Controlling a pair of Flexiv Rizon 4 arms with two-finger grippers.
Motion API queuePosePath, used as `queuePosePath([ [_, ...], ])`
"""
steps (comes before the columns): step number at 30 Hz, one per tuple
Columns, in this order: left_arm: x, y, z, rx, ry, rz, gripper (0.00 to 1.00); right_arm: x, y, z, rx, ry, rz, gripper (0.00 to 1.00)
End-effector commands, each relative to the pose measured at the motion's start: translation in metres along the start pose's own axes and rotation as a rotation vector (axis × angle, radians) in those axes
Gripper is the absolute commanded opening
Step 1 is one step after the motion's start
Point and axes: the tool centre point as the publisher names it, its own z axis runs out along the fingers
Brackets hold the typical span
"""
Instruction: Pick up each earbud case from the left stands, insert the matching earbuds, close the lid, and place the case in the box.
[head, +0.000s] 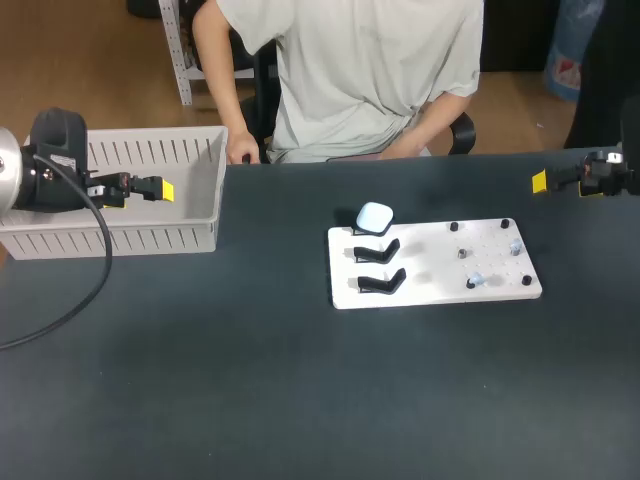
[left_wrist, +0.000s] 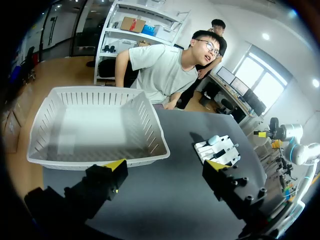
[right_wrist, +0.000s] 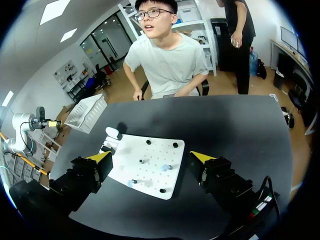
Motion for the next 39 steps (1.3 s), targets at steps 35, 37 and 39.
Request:
queuePosePath([
  [35,-0.0002,-0.0013,-0.0006,-0.005,0.003,-0.001,1.00,0.0000,0.0002,-0.0005,0.002,0.001,0.000,1.00],
  [37,-0.0002,-0.0013,-0.0006,-0.005,0.003,-0.001,1.00,0.0000,0.0002,-0.0005,0.002,0.001,0.000,1.00],
  [39,0.0011,-0.0070,-0.0029,0.033,0.001,0.034,1.00,0.0000,0.0002,-0.0005,0.002,0.001,0.000,1.00],
])
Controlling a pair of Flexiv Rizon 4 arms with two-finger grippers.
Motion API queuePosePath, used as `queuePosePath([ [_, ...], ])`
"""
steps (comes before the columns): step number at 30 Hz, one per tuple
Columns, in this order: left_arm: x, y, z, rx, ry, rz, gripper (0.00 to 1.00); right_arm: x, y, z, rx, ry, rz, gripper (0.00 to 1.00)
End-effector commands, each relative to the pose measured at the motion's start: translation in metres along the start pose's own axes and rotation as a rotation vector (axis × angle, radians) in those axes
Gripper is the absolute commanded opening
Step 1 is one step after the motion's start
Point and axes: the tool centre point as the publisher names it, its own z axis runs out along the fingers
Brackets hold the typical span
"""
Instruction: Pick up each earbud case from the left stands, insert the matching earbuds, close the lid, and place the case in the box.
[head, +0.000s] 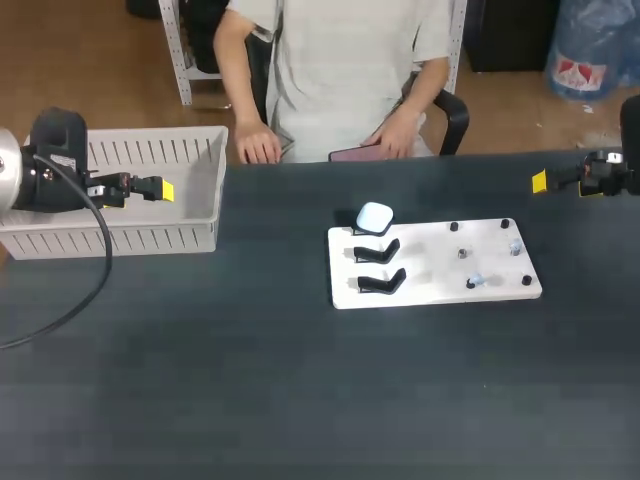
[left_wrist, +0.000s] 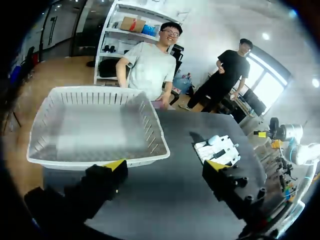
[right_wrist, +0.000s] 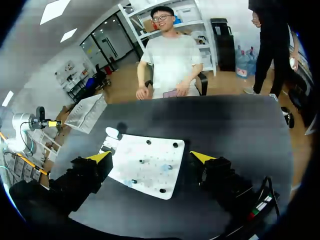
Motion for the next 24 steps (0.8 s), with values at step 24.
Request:
queuePosePath([
  [24,-0.024,-0.086,0.055,0.435,0.021,0.788,1.00,0.000,0.000,0.000,0.002,0.001,0.000,1.00],
])
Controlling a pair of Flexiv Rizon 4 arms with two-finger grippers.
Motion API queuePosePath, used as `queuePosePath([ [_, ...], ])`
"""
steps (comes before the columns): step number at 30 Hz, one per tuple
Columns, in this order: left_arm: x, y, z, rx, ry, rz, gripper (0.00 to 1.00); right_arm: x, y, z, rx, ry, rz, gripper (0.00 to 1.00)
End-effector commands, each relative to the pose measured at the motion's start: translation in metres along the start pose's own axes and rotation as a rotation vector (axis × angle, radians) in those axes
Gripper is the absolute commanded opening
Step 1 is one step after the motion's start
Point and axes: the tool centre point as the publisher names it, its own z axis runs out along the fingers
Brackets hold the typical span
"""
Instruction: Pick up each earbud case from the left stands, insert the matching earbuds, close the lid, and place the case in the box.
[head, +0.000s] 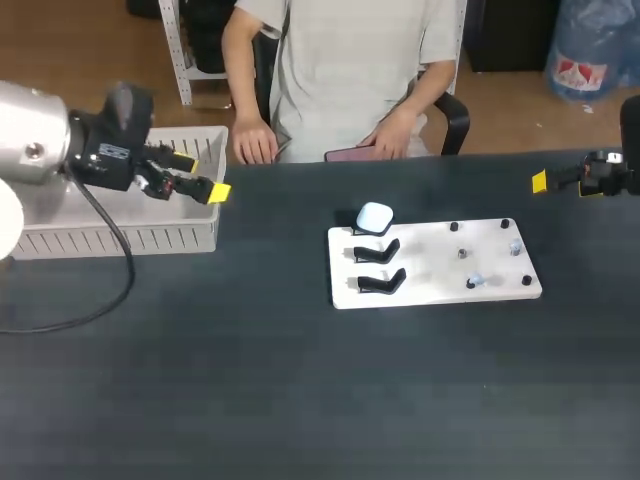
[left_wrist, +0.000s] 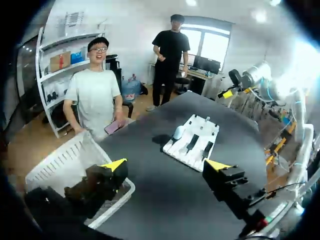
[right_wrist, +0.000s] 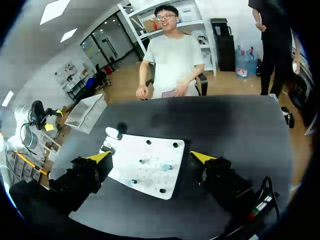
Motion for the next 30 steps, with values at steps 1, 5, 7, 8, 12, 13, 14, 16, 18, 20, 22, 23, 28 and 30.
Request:
queuePosePath([
  [1,-0.006,0.000,0.026,0.186,-0.025,0.214,1.00,0.000,0.000,0.000,0.002,0.001,0.000,1.00],
  [5,-0.011,-0.009,0.042,0.242,-0.040,0.295,1.00,0.000,0.000,0.000,0.002,0.001,0.000,1.00],
  [7,-0.012,-0.014,0.050,0.280,-0.042,0.318,1.00,0.000,0.000,0.000,0.002,0.001,0.000,1.00],
  [8,-0.012,-0.016,0.052,0.289,-0.044,0.324,1.00,0.000,0.000,0.000,0.002,0.001,0.000,1.00],
  [12,-0.010,-0.024,0.069,0.329,-0.040,0.365,1.00,0.000,0.000,0.000,0.002,0.001,0.000,1.00],
  [13,-0.010,-0.026,0.073,0.345,-0.040,0.370,1.00,0.000,0.000,0.000,0.002,0.001,0.000,1.00],
  [14,-0.009,-0.028,0.078,0.353,-0.041,0.375,1.00,0.000,0.000,0.000,0.002,0.001,0.000,1.00],
  [16,-0.008,-0.031,0.088,0.365,-0.042,0.370,1.00,0.000,0.000,0.000,0.002,0.001,0.000,1.00],
  [18,-0.008,-0.033,0.096,0.375,-0.044,0.370,1.00,0.000,0.000,0.000,0.002,0.001,0.000,1.00],
  [20,-0.008,-0.035,0.105,0.388,-0.044,0.380,1.00,0.000,0.000,0.000,0.002,0.001,0.000,1.00],
  [22,-0.007,-0.038,0.115,0.406,-0.042,0.386,1.00,0.000,0.000,0.000,0.002,0.001,0.000,1.00],
  [23,-0.007,-0.039,0.120,0.414,-0.042,0.388,1.00,0.000,0.000,0.000,0.002,0.001,0.000,1.00],
  [28,-0.005,-0.047,0.143,0.450,-0.054,0.402,1.00,0.000,0.000,0.000,0.002,0.001,0.000,1.00],
  [30,-0.005,-0.048,0.151,0.461,-0.061,0.409,1.00,0.000,0.000,0.000,0.002,0.001,0.000,1.00],
])
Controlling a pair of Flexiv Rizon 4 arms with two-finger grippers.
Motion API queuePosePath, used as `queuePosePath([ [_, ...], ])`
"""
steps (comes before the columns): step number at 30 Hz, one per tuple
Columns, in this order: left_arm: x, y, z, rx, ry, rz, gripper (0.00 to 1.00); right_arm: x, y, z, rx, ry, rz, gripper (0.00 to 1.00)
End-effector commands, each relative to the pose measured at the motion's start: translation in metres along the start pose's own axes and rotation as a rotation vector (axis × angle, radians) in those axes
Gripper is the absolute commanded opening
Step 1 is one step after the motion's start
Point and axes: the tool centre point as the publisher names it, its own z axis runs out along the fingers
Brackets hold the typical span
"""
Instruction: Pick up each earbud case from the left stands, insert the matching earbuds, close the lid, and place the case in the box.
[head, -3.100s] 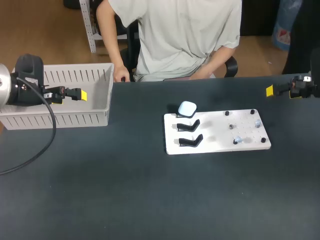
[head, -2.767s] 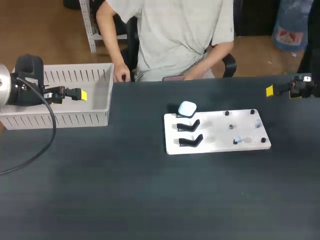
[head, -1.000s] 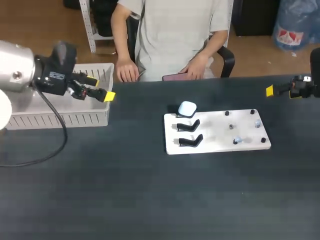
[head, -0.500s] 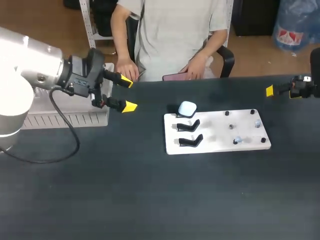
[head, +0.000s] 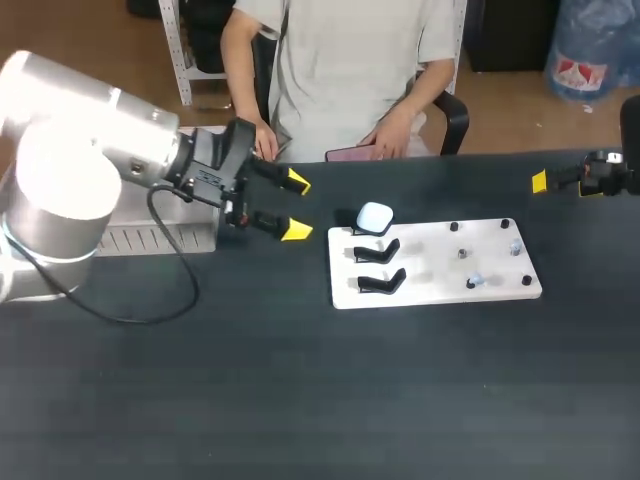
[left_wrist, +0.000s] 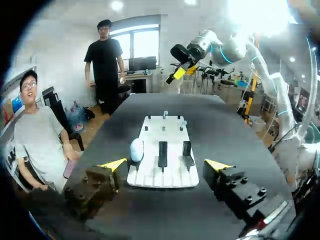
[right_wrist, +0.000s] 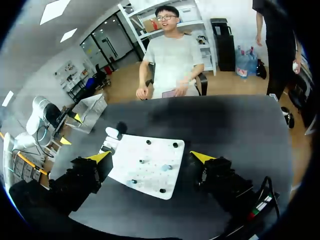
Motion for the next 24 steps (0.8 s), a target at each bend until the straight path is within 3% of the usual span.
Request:
queuePosePath([
  [1,0.005,0.015,0.026,0.059,-0.018,0.009,1.00,0.000,0.000,0.000,0.002,0.001,0.000,1.00],
  [10,0.015,0.030,0.052,0.087,-0.038,0.009,1.00,0.000,0.000,0.000,0.002,0.001,0.000,1.00],
  [14,0.018,0.041,0.060,0.080,-0.041,-0.002,0.91,0.000,0.000,0.000,0.002,0.001,0.000,1.00],
  [24,0.020,0.060,0.074,0.081,-0.056,-0.026,0.89,0.000,0.000,0.000,0.002,0.001,0.000,1.00],
])
